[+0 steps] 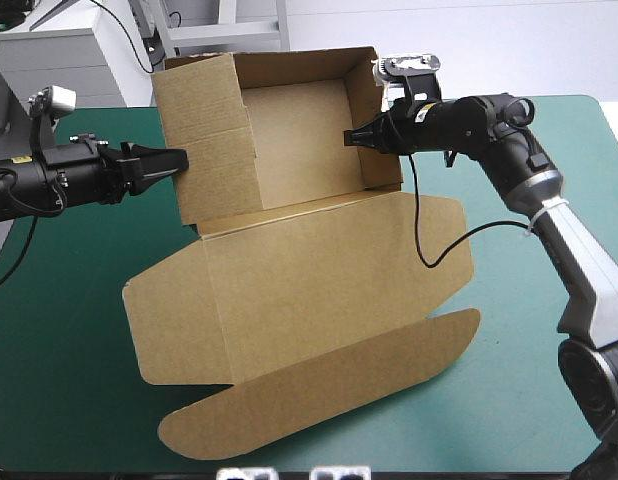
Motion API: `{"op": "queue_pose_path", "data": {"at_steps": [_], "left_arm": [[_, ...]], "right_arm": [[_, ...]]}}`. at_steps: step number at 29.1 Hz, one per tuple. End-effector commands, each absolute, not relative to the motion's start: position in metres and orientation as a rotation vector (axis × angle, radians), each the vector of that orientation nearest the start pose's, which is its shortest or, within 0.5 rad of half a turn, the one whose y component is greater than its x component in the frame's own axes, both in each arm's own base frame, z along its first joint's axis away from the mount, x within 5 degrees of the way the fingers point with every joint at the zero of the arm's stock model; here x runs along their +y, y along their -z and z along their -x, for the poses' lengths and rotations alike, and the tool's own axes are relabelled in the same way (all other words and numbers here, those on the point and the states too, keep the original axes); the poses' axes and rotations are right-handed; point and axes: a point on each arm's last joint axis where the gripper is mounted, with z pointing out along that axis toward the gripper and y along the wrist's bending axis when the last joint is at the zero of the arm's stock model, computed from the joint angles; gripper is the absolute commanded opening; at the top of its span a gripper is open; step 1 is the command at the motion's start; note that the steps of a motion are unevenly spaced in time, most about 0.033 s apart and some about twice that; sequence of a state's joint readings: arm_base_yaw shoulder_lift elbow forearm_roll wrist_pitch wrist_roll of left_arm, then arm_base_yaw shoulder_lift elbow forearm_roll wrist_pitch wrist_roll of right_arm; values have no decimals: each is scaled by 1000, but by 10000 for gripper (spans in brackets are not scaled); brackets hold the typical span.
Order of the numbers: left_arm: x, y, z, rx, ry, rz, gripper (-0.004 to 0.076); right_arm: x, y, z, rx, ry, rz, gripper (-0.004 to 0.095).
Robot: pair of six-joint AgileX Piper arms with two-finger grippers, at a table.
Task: Fold the box
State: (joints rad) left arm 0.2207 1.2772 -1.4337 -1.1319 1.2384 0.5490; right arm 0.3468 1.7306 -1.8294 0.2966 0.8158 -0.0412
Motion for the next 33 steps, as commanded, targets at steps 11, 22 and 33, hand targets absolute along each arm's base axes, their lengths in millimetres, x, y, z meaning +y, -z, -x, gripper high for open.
{"op": "queue_pose_path", "data": {"at_steps": [11,22,33], "left_arm": [[-31,-468,-227,2069,1062,-206,422],[-58,-452,-237,2226,788,-91,390],[-80,-417,-272,2365,620,-21,388]], "right_arm": [[175,-447,-344,2035,-458,333,1],[180,-444,-340,2076,-465,345,1],[194,-443,-331,2104,-574,354,0]]}}
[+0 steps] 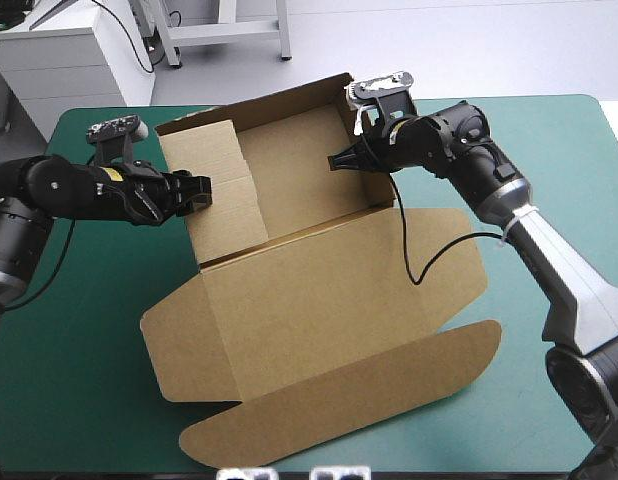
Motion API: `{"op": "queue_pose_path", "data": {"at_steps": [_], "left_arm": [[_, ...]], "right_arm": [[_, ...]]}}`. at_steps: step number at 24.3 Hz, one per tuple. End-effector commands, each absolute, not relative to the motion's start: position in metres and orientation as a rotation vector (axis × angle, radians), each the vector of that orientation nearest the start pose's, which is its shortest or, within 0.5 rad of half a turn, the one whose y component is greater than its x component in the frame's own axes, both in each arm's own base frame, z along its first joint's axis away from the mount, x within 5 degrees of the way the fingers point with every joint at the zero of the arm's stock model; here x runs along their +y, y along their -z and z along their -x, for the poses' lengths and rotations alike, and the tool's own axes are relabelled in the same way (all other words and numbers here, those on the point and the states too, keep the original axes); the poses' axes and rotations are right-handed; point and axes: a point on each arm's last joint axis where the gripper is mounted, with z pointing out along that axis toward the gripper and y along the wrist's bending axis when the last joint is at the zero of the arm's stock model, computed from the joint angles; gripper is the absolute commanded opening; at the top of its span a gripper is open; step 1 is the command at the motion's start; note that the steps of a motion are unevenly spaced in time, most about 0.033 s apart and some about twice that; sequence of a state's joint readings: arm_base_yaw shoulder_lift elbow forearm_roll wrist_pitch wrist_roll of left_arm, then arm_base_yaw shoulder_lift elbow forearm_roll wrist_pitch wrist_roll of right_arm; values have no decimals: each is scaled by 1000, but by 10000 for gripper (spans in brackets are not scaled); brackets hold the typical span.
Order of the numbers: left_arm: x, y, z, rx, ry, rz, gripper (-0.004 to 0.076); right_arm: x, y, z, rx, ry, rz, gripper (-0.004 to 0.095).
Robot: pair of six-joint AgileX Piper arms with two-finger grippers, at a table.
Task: Fold the box
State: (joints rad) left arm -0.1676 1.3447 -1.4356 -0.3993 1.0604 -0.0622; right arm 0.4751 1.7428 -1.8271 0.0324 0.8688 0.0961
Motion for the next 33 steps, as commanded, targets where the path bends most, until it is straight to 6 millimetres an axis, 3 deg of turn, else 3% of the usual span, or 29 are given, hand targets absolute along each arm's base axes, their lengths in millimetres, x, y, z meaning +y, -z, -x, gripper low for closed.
{"op": "queue_pose_path", "data": {"at_steps": [1,8,10,13,14,21,26,33], "left_arm": [[-80,-413,-277,2370,601,-10,388],[-71,-410,-289,2336,467,53,354],[-71,-409,-290,2332,472,56,261],[-75,-410,-291,2321,529,67,4],[-76,-410,-292,2318,545,65,-8],[-106,-402,-306,2386,507,-64,-8],[-128,-390,-320,2464,482,-130,-8],[-151,-345,-337,2630,428,-164,-8]], "right_arm": [[196,-443,-330,2110,-606,346,0],[199,-445,-327,2116,-661,355,0],[198,-444,-327,2123,-649,361,0],[192,-438,-327,2172,-539,396,0],[190,-436,-327,2194,-502,402,0],[177,-421,-325,2336,-294,422,0],[171,-390,-322,2497,-180,455,-1],[170,-343,-321,2614,-154,437,-1]]}}
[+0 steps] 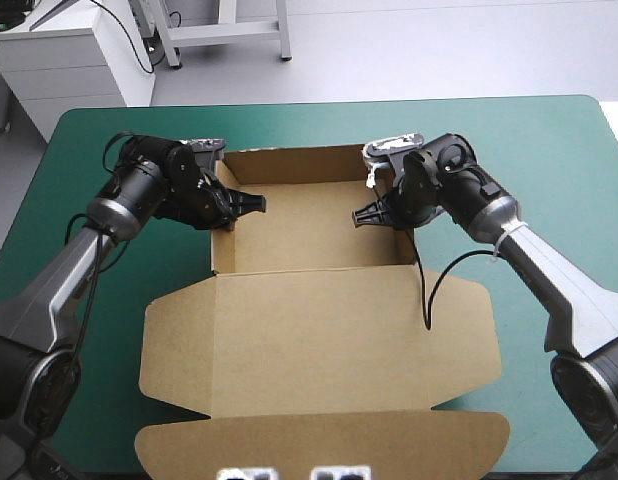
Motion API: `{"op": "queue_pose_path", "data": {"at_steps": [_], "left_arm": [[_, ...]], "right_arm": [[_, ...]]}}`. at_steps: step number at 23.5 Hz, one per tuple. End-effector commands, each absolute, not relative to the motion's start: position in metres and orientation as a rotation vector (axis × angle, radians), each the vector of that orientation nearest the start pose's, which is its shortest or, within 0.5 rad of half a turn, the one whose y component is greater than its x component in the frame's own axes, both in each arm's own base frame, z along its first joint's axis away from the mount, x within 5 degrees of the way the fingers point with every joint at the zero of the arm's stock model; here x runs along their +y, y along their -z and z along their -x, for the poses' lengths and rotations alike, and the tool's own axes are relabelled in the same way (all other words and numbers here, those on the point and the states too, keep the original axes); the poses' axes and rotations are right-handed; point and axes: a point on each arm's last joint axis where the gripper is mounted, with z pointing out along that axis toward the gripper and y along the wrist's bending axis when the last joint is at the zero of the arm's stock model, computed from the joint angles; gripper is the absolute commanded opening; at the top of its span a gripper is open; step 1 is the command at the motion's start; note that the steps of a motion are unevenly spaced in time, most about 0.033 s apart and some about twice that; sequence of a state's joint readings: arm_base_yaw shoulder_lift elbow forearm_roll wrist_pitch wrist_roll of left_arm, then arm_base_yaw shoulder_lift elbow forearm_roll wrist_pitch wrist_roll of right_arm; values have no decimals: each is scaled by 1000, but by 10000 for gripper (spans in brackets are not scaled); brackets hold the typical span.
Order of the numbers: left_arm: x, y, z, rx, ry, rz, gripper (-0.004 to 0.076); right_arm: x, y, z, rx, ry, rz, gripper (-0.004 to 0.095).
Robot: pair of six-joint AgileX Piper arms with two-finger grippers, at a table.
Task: Fold the box
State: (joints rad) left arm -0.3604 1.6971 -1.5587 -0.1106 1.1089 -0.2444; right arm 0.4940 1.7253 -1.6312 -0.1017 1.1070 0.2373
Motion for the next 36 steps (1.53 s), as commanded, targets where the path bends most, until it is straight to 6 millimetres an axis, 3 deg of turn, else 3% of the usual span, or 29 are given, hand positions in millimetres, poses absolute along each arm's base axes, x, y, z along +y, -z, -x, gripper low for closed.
{"op": "queue_pose_path", "data": {"at_steps": [1,8,12,18,20,21,22,24,30,36], "left_arm": [[-155,-339,-338,2652,429,-166,-8],[-174,-289,-353,2816,399,-185,-8],[-175,-287,-355,2802,386,-229,-8],[-172,-285,-355,2810,339,-246,-6],[-172,-285,-355,2811,339,-246,33],[-172,-285,-354,2818,337,-247,78],[-172,-285,-354,2820,336,-248,114],[-172,-285,-354,2824,331,-250,202],[-170,-284,-353,2834,302,-260,459],[-168,-287,-353,2847,274,-272,497]], "right_arm": [[170,-339,-320,2623,-155,435,-1],[175,-309,-328,2681,-188,367,0],[179,-287,-338,2752,-244,319,-1],[177,-285,-341,2744,-196,325,30],[175,-285,-342,2744,-172,334,154],[175,-286,-342,2739,-168,335,297],[176,-287,-343,2735,-171,335,376],[175,-291,-344,2721,-157,349,473],[168,-315,-347,2708,-28,358,503],[160,-330,-346,2721,90,361,502]]}}
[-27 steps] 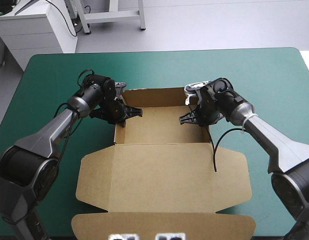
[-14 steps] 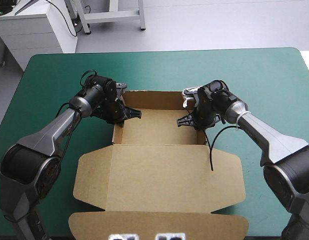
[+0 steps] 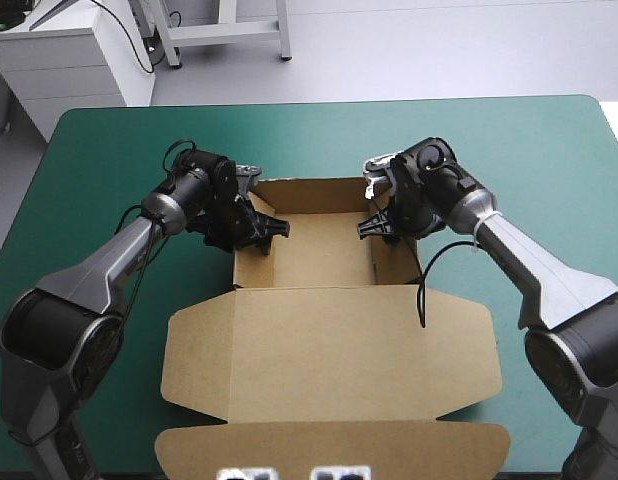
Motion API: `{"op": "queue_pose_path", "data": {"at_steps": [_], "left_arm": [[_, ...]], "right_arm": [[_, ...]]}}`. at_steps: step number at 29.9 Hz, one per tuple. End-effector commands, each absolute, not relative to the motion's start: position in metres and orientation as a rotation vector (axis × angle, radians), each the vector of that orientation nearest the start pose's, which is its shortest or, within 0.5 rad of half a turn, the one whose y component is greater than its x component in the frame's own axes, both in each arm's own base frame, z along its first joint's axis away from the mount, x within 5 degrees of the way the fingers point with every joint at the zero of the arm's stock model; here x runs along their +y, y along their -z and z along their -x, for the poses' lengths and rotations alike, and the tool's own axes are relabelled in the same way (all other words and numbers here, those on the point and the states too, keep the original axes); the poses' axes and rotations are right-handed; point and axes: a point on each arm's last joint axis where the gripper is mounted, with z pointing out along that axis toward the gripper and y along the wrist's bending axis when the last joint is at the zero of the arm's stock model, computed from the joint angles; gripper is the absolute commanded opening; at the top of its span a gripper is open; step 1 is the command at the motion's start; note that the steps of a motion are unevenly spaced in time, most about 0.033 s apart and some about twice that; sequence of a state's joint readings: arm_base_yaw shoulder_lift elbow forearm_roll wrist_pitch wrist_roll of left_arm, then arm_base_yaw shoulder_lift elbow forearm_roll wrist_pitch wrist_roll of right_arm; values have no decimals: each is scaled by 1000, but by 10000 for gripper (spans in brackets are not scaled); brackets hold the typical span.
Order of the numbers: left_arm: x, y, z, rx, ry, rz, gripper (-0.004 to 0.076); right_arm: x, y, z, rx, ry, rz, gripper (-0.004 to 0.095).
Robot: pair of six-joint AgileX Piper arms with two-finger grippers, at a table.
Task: Fold the box
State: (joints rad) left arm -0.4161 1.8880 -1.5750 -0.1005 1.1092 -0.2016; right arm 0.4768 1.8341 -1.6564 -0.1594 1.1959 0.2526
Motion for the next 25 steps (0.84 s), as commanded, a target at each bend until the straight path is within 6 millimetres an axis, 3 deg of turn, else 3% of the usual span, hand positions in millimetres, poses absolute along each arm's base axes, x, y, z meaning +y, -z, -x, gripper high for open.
{"op": "queue_pose_path", "data": {"at_steps": [1,6,12,17,21,25], "left_arm": [[-168,-289,-353,2849,274,-274,497],[-168,-307,-354,2839,268,-285,497],[-164,-345,-356,2774,213,-302,497],[-164,-381,-351,2664,283,-292,497],[-158,-420,-337,2540,318,-313,490],[-144,-461,-308,2416,338,-329,435]], "right_arm": [[160,-333,-346,2714,87,358,502],[161,-352,-347,2669,61,343,497],[160,-390,-345,2556,-11,313,497],[151,-417,-332,2475,-6,318,492],[142,-439,-315,2422,-43,271,485],[136,-452,-304,2387,-60,240,485]]}}
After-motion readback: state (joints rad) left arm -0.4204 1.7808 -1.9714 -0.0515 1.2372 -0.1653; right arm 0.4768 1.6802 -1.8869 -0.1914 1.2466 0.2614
